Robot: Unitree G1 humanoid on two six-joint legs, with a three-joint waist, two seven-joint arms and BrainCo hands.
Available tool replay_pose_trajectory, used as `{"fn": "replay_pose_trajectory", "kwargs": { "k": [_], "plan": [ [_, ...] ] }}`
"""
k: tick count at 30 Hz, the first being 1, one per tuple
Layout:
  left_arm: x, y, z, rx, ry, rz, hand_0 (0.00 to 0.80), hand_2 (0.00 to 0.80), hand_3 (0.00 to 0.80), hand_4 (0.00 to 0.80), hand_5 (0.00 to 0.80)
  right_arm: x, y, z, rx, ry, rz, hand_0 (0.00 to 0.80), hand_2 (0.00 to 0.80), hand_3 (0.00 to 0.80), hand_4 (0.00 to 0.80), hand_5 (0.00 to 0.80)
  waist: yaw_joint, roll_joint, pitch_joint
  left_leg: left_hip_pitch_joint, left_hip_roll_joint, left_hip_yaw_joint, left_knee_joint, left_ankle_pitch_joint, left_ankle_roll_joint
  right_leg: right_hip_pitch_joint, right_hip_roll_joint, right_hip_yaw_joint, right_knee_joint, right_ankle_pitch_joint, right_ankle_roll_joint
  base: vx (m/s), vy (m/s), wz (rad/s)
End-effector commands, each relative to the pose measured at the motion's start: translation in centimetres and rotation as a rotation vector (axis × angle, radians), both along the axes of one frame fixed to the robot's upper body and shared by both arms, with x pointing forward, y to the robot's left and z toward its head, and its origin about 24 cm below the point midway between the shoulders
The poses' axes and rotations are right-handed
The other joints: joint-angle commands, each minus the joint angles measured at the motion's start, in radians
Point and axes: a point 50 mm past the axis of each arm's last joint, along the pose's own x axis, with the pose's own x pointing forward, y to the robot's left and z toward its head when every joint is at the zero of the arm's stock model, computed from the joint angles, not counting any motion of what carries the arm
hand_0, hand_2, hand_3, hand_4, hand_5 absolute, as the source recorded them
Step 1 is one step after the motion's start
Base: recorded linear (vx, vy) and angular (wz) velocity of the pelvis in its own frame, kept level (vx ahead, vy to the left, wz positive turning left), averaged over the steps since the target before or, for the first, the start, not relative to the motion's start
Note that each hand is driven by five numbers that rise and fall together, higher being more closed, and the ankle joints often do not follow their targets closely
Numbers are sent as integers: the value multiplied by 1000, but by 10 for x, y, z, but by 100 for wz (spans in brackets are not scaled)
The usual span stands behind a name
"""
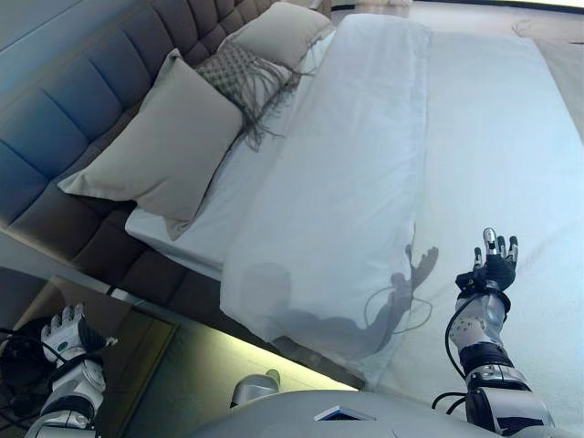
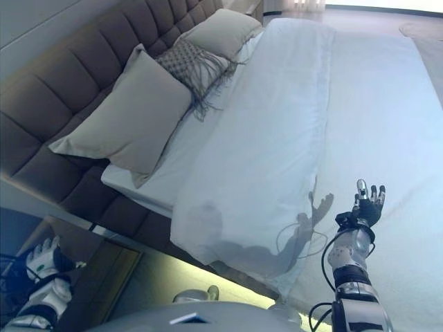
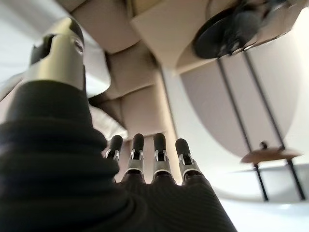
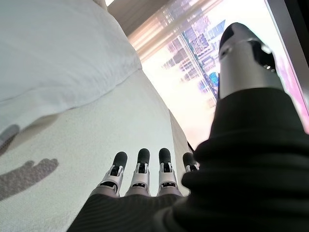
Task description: Make the bed neatly
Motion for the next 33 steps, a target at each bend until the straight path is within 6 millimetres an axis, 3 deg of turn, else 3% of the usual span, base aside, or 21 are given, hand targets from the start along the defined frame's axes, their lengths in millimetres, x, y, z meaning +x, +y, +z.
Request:
{"fn": "replay_pose_trajectory", "kwargs": {
  "k": [1, 7, 11, 19, 23, 26, 33],
  "plan": [
    [-3, 9, 2, -7, -17, 67, 0, 0, 0, 0, 0, 5, -7, 12, -36, -51, -22, 0, 0, 0, 0, 0, 15, -24, -18, -79, -33, 9, 39, 20, 65, 32, -72, 27, 83, -69, 69, 0, 0, 0],
    [-8, -17, -18, -135, -58, 82, 0, 0, 0, 0, 0, 8, -6, 14, -29, -54, -19, 0, 0, 0, 0, 0, 15, -33, -16, -76, -29, 11, 32, 23, 64, 33, -63, 29, 79, -74, 65, -3, -5, 0],
    [9, -35, -20, -232, -166, 33, 0, 0, 0, 0, 0, 11, -2, 16, -24, -64, -12, 0, 0, 0, 0, 0, 11, -44, -12, -72, -23, 21, 27, 26, 60, 32, -57, 33, 73, -73, 66, -28, -45, 0],
    [68, -66, 8, -578, -464, -109, 0, 0, 0, 0, 0, 4, -3, 9, -26, -29, -5, 0, 0, 0, 0, 0, 7, -67, -13, -56, -11, 48, 9, 31, 54, 36, -41, 43, 49, -58, 65, -37, -76, -1],
    [93, -87, 25, -789, -605, -135, 0, 0, 0, 0, 0, 2, 7, 0, -24, 13, 55, 0, 0, 0, 0, 0, -4, -81, -13, -52, -5, 67, 4, 35, 54, 32, -31, 50, 37, -47, 62, -43, -96, -4],
    [98, -77, 43, -910, -684, -143, 0, 0, 0, 0, 0, -22, -10, -8, -14, 22, 134, 0, 0, 0, 0, 0, -19, -99, -12, -61, -1, 82, 2, 39, 49, 18, -25, 59, 32, -36, 63, -62, -101, -10],
    [103, -100, 56, -1194, -802, -156, 0, 0, 0, 0, 0, -42, 13, -29, 2, 162, 306, 0, 0, 0, 0, 0, -61, -145, 5, -57, 5, 118, 0, 36, 54, 1, -8, 74, 30, -26, 58, -51, -114, -9]
  ]
}}
